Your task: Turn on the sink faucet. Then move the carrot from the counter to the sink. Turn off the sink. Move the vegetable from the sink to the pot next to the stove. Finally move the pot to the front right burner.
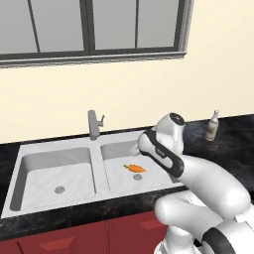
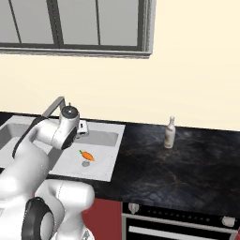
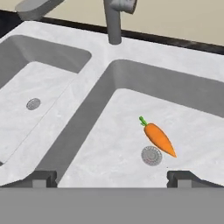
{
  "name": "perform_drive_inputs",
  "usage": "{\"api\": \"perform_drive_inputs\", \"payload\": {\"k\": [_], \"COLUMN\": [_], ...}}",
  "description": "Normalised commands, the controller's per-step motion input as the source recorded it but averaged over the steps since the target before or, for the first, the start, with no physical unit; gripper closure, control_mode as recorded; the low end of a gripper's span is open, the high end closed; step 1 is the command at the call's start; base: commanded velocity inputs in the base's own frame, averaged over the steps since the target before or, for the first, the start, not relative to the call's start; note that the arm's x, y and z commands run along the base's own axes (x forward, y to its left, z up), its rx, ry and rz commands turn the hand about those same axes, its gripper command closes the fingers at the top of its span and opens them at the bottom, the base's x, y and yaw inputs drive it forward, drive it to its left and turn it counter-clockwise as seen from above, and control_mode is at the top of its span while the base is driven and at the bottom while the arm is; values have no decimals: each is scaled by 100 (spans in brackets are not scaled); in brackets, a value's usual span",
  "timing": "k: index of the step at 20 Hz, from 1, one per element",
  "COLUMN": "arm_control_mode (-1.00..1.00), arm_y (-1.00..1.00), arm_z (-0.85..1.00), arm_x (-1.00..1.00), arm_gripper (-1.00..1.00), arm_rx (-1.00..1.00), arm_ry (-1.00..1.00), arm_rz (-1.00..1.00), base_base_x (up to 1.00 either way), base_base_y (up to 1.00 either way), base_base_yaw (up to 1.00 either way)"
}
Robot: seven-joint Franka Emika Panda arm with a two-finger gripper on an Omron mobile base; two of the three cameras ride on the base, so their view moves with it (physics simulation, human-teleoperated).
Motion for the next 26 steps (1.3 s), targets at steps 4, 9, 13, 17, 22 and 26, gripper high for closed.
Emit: {"api": "perform_drive_inputs", "payload": {"k": [4, 9, 13, 17, 22, 26], "arm_control_mode": [-100, -100, -100, -100, -100, -100], "arm_y": [-18, -7, -3, -5, -1, 0], "arm_z": [-53, -67, -37, -32, -32, -31], "arm_x": [5, 15, 23, 26, 28, 25], "arm_gripper": [-100, -100, -100, -100, -100, -100], "arm_rx": [-7, -14, -8, -2, -2, -2], "arm_ry": [14, 9, 1, 0, 0, 0], "arm_rz": [0, 0, 0, 0, 0, 0], "base_base_x": [0, 0, 0, 0, 0, 0], "base_base_y": [0, 0, 0, 0, 0, 0], "base_base_yaw": [0, 0, 0, 0, 0, 0]}}
